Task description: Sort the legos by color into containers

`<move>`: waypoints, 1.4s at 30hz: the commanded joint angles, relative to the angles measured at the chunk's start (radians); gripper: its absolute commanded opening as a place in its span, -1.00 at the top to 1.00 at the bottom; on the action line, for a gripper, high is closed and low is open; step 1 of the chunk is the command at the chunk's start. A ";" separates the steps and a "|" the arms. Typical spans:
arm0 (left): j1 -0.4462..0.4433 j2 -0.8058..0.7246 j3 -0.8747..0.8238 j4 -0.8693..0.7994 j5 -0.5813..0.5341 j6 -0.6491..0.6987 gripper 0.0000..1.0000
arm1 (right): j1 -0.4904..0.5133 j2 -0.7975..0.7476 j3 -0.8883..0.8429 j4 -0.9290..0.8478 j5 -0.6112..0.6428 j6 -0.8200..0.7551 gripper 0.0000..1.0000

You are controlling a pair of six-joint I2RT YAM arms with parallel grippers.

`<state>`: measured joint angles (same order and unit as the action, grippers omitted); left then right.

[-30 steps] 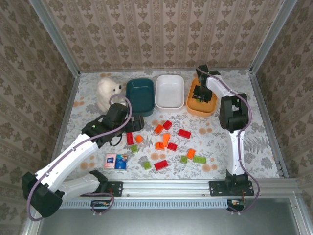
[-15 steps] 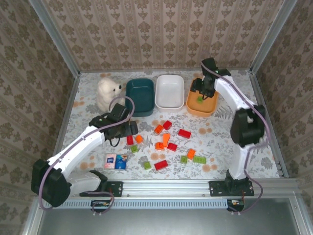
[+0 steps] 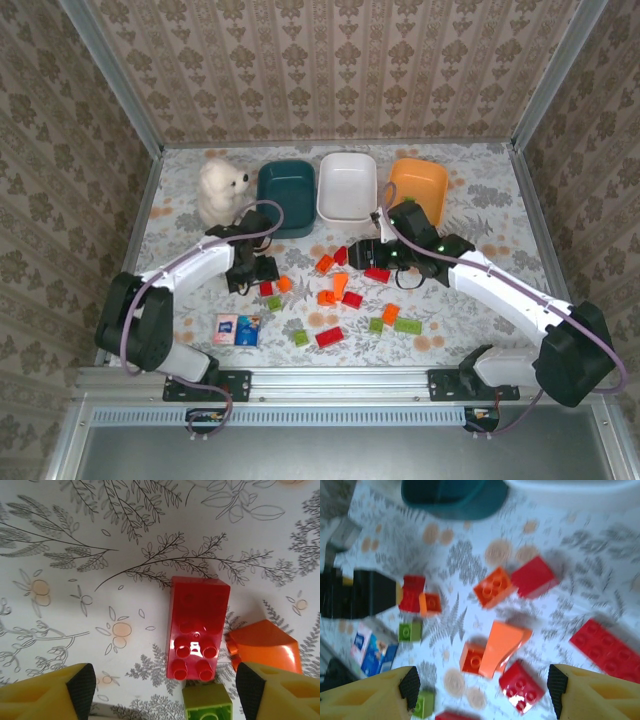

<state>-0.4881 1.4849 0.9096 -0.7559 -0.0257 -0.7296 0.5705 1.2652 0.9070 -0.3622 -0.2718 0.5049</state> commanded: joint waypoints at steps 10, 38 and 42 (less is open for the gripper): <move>0.012 0.132 0.072 0.032 0.011 0.035 -0.33 | 0.018 0.000 0.036 0.033 -0.078 0.018 -0.41; -0.021 0.062 0.299 -0.021 -0.134 0.107 0.42 | 0.018 0.015 0.136 0.053 -0.081 0.033 -0.43; -0.008 0.183 0.472 -0.013 -0.145 0.161 0.42 | 0.009 0.010 0.156 0.126 -0.050 0.099 -0.46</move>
<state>-0.5045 1.5894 1.2934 -0.7391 -0.1326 -0.6369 0.5831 1.3064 1.0218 -0.3145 -0.3573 0.5491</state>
